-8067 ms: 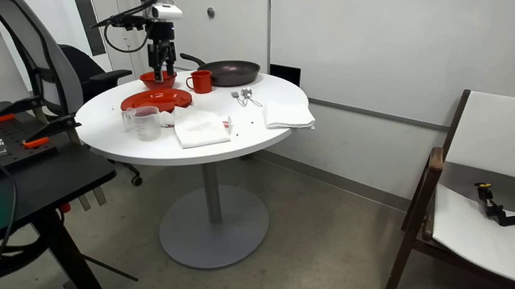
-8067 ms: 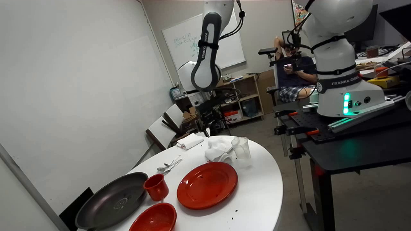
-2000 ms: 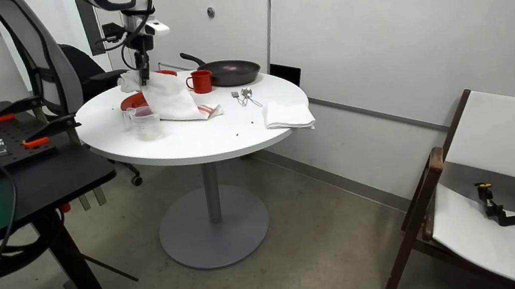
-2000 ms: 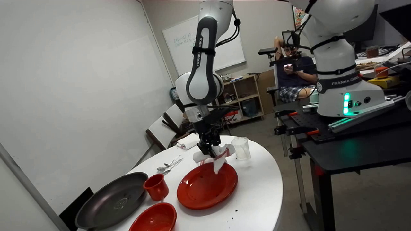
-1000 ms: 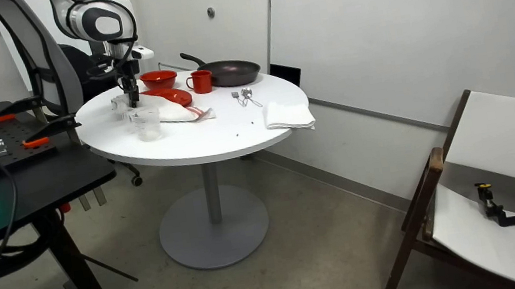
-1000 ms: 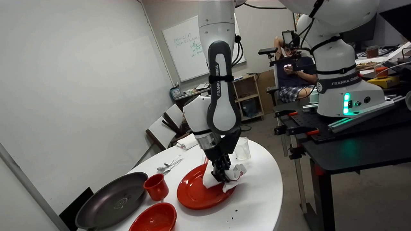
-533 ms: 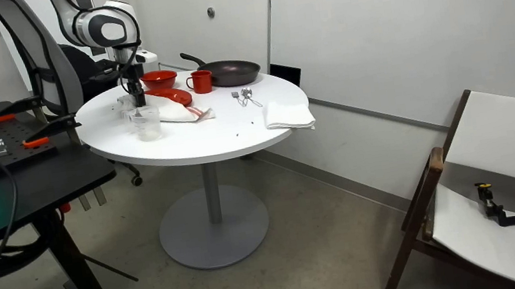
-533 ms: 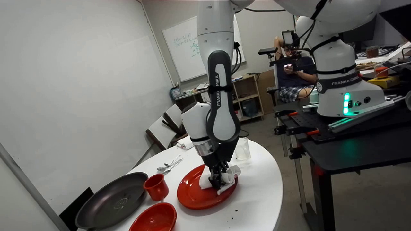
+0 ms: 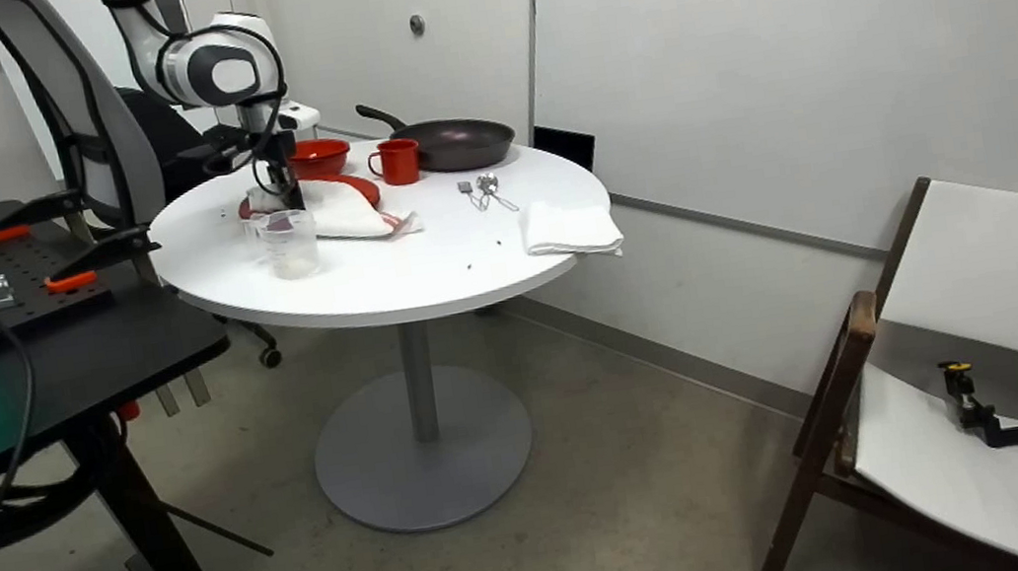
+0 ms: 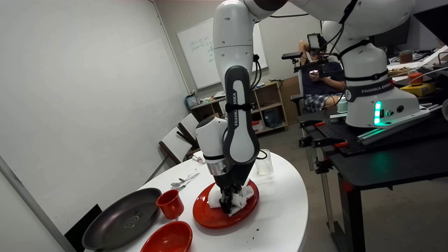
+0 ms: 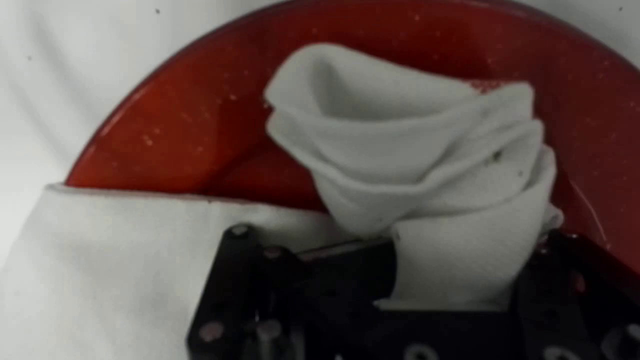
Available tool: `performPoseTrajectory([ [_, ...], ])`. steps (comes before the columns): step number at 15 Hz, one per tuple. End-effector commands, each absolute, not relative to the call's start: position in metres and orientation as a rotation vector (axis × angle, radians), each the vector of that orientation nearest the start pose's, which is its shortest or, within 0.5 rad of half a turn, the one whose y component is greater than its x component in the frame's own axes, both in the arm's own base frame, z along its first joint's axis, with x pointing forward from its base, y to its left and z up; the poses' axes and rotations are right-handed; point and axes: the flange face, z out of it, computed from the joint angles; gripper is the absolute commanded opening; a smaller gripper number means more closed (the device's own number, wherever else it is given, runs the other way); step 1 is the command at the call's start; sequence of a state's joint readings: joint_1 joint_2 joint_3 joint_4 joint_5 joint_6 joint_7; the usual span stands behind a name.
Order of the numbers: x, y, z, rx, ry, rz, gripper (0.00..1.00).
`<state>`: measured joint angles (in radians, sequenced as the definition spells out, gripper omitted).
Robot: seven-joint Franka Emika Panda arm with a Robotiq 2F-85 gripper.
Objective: Use the towel to clean the red plate
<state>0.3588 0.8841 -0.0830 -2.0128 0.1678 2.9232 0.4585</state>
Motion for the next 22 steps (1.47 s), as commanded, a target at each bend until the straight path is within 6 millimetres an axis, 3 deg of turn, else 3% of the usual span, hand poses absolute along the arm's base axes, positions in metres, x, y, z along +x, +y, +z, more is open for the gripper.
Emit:
performPoseTrajectory([
  [1, 0.563, 0.139, 0.009, -3.086, 0.56, -0.168, 0.02],
  [10, 0.611, 0.106, 0.015, -3.04, 0.756, -0.44, 0.02],
  [15, 0.606, 0.084, 0.009, -3.157, 0.878, -0.287, 0.02],
  [22, 0.603, 0.098, 0.016, -3.142, 0.836, 0.027, 0.01],
])
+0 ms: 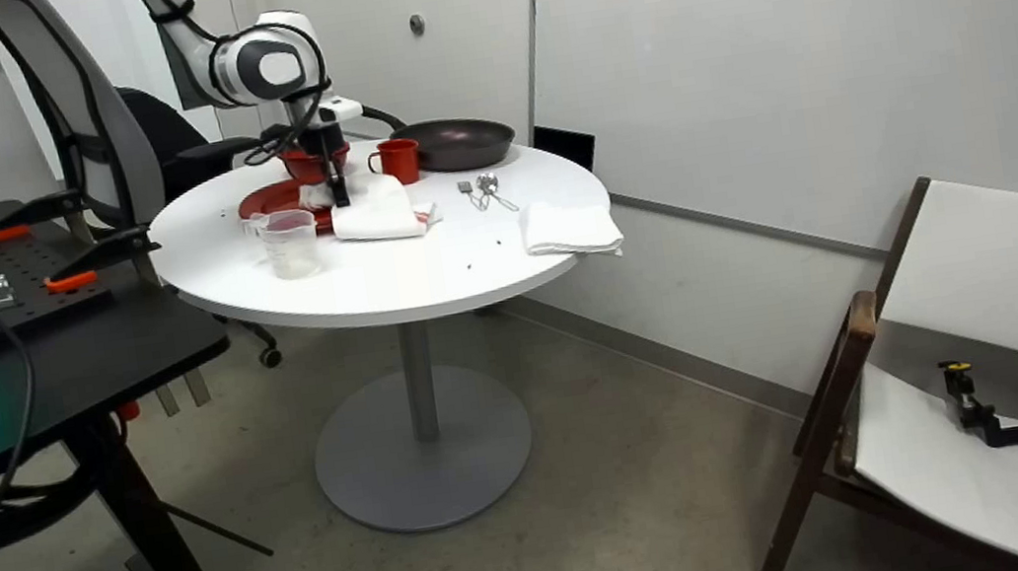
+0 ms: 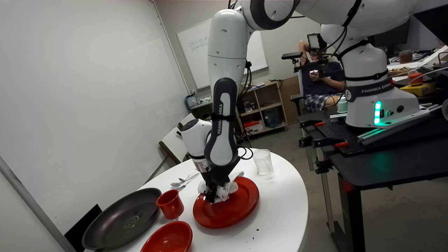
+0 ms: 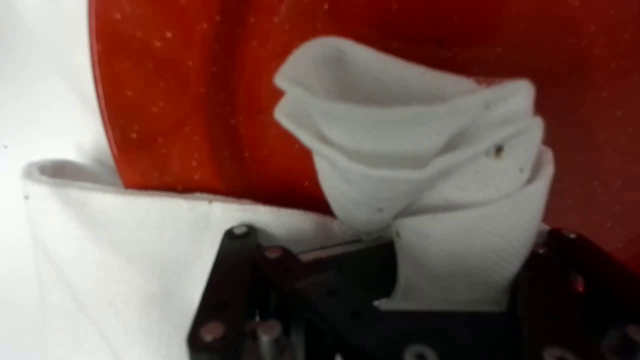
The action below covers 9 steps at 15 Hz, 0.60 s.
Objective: Use the towel to clean the red plate
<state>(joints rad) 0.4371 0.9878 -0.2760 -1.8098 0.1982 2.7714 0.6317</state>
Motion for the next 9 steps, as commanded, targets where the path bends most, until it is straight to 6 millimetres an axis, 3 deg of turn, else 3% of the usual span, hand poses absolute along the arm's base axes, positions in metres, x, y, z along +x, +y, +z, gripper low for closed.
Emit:
performPoseTrajectory([
  [1, 0.601, 0.104, 0.018, -3.131, 0.825, 0.077, 0.01],
  [9, 0.583, 0.128, 0.021, -2.94, 0.651, 0.56, 0.01],
])
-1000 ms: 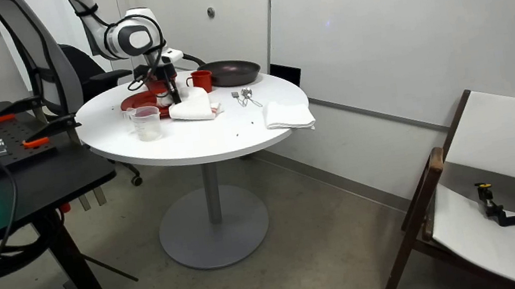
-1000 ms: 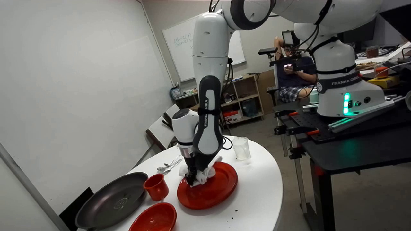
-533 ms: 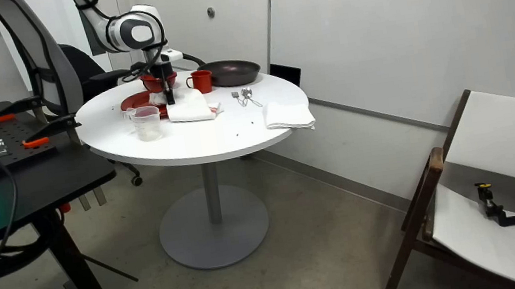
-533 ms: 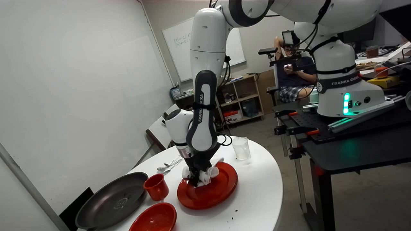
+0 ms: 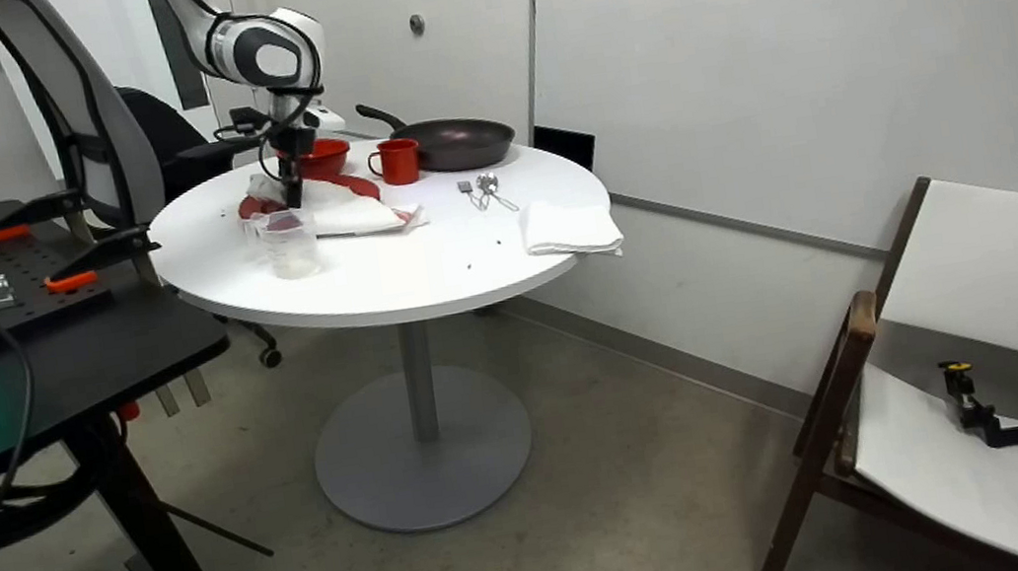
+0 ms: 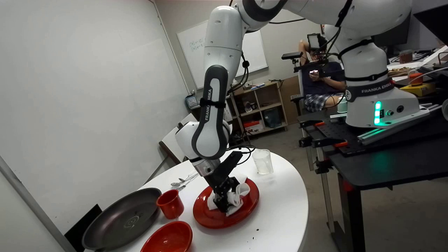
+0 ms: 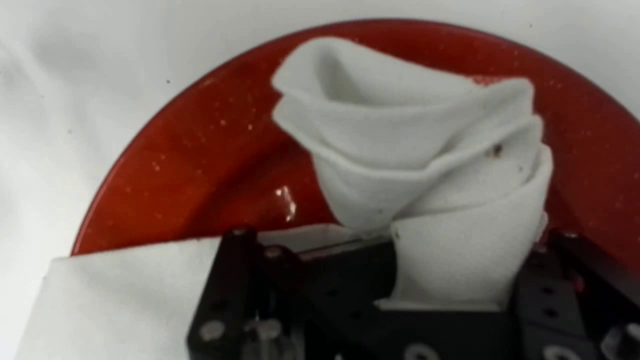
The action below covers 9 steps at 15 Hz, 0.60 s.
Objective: Use the towel to clean the red plate
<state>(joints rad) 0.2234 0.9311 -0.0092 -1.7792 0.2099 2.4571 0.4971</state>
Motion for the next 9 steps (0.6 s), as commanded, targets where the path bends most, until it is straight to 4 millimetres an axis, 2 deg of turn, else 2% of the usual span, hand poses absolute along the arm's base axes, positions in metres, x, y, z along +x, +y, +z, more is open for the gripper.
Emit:
performPoseTrajectory([
  [1, 0.582, 0.129, 0.02, -2.924, 0.655, 0.587, 0.01],
  [3, 0.581, 0.127, 0.02, -2.9, 0.678, 0.601, 0.02],
  [9, 0.58, 0.139, 0.014, -2.917, 0.731, 0.372, 0.02],
])
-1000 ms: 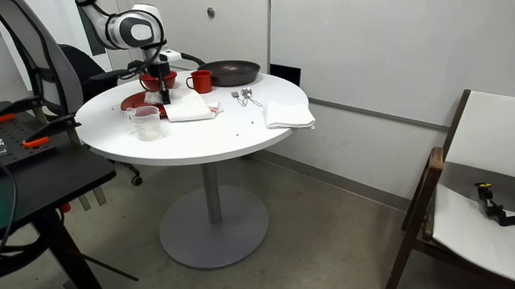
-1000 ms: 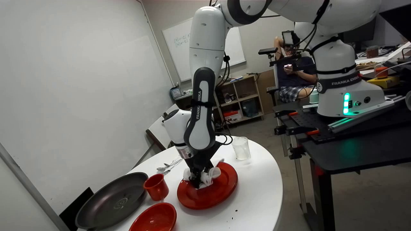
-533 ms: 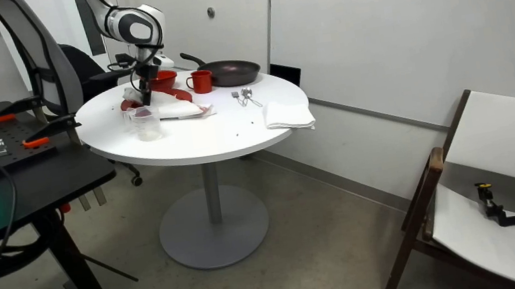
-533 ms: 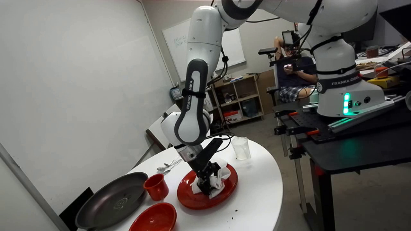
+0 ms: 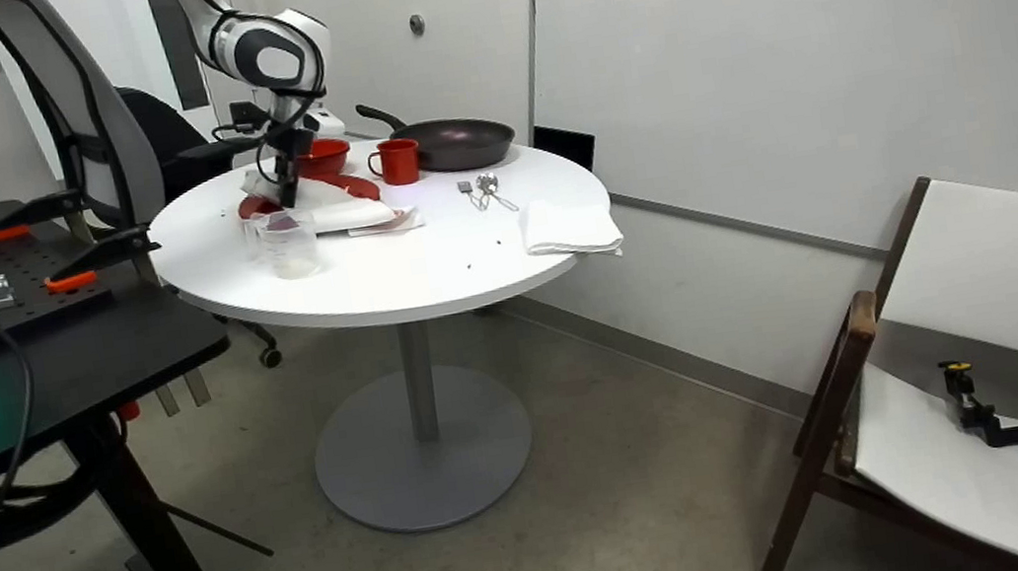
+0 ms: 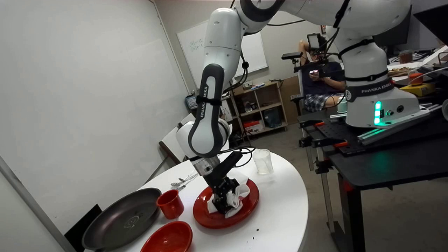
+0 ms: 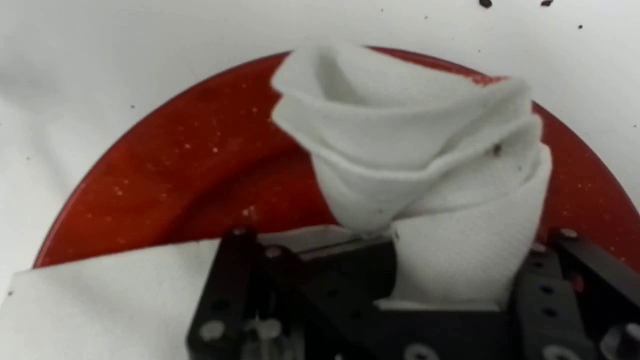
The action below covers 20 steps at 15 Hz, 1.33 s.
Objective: Use the towel to clean the red plate
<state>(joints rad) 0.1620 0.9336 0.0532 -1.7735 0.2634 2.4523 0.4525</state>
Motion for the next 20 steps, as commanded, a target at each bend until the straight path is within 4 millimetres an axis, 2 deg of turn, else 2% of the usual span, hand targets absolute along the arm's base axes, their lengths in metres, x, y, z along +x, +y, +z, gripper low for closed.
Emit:
performPoseTrajectory([
  [1, 0.58, 0.142, 0.012, -2.914, 0.731, 0.338, 0.02],
  [5, 0.576, 0.151, 0.008, -2.894, 0.743, 0.238, 0.02],
  [10, 0.58, 0.15, 0.011, -2.864, 0.789, 0.035, 0.02],
  [15, 0.59, 0.14, 0.016, -2.821, 0.868, -0.245, 0.02],
  [20, 0.595, 0.122, 0.015, -2.788, 0.957, -0.495, 0.02],
])
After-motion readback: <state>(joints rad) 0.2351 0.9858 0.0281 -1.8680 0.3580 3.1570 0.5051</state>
